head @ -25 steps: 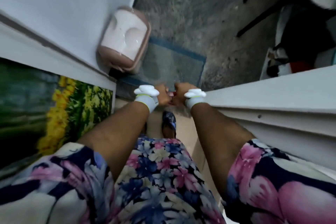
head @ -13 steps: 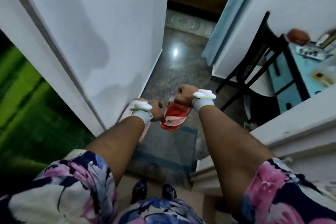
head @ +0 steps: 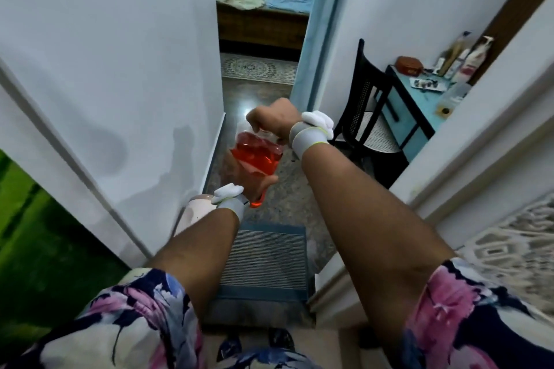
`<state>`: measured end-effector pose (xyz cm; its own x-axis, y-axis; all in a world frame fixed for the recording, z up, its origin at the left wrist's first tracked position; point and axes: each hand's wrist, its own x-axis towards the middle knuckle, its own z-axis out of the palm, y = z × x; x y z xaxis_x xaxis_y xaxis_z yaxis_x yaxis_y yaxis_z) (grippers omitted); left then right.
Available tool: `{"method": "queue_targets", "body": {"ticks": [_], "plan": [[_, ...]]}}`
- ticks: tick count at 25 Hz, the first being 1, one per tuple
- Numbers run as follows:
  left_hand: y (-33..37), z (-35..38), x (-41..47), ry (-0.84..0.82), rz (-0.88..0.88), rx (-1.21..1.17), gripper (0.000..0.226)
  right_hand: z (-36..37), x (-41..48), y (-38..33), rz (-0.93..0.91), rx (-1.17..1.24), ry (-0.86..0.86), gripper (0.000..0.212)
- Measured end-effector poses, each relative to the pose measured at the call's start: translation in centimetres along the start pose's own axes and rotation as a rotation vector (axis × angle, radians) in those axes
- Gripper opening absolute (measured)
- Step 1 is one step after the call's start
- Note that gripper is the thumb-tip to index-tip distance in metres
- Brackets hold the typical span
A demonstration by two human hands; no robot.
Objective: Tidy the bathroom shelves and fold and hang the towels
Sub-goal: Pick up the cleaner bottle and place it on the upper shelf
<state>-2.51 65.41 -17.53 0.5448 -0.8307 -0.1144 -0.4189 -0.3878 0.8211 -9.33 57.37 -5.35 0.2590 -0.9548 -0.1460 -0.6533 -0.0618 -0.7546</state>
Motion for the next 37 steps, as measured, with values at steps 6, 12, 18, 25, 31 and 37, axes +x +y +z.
{"method": "queue_targets", "body": {"ticks": [6, 12, 18, 25, 31, 37], "plan": [[-2.0, 4.2, -2.6, -0.128, -0.046, 0.013, 0.119, 2.4, -3.6, 10.9, 0.143, 0.414, 0.175, 0.058], [-5.6, 8.1, -8.4, -0.34, 0.021, 0.113, 0.109, 4.2, -12.0, 19.9, 0.392, 0.672, -0.088, 0.041], [-5.3, 8.1, -14.2, -0.718, 0.235, 0.403, 0.108, 3.0, -20.6, 25.4, 0.447, 0.737, 0.101, 0.038], [1.1, 12.4, -29.1, -0.871, 0.558, 0.509, 0.154, -5.7, -34.7, 31.6, 0.386, 0.894, 0.457, 0.038], [13.3, 20.4, -42.4, -0.982, 0.808, 0.163, 0.128, -21.5, -46.3, 33.7, 0.234, 0.939, 1.053, 0.041], [26.8, 22.6, -48.4, -1.063, 0.998, -0.092, 0.108, -33.6, -50.8, 29.7, 0.084, 0.835, 1.327, 0.044]]}}
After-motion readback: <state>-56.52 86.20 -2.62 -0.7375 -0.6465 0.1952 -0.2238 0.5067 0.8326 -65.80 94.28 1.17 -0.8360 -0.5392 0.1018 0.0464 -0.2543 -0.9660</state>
